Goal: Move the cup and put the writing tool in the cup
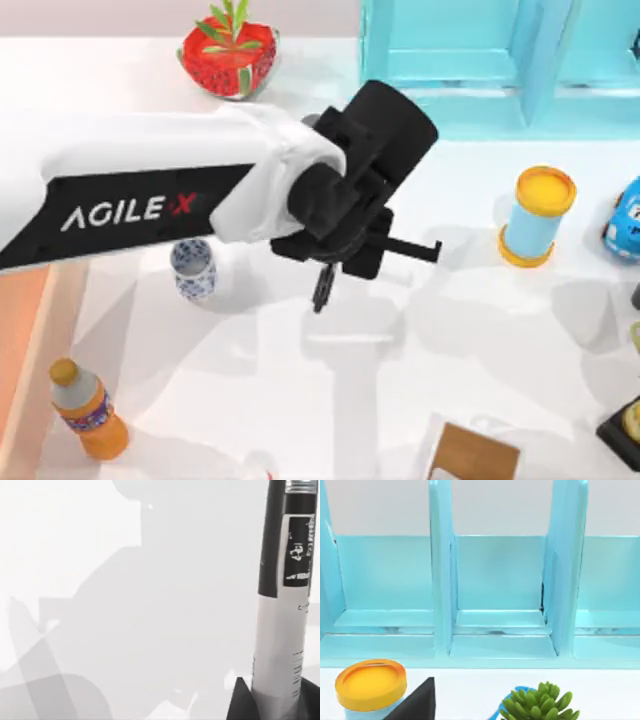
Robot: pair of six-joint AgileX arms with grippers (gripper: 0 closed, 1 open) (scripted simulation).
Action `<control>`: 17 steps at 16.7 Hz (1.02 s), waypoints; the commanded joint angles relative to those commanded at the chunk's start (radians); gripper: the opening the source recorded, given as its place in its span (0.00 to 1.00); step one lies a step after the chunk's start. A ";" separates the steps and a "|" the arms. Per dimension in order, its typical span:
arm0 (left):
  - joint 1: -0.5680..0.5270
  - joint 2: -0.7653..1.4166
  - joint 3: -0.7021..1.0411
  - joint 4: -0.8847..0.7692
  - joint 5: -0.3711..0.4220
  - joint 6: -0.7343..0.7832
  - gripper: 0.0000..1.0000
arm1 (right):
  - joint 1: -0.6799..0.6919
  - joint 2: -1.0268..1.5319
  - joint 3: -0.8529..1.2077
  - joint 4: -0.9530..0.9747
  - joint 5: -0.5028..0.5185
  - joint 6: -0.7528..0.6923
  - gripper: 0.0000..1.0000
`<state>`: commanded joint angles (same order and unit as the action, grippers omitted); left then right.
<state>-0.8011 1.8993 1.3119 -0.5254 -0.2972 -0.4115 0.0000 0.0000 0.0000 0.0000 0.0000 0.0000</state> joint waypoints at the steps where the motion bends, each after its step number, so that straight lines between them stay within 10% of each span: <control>1: 0.006 -0.034 -0.072 0.113 -0.019 0.020 0.00 | 0.000 0.000 0.000 0.000 0.000 0.000 1.00; 17: 0.117 -0.587 -1.025 1.574 -0.160 0.419 0.00 | 0.000 0.000 0.000 0.000 0.000 0.000 1.00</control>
<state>-0.6843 1.3121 0.2871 1.0482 -0.4570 0.0079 0.0000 0.0000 0.0000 0.0000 0.0000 0.0000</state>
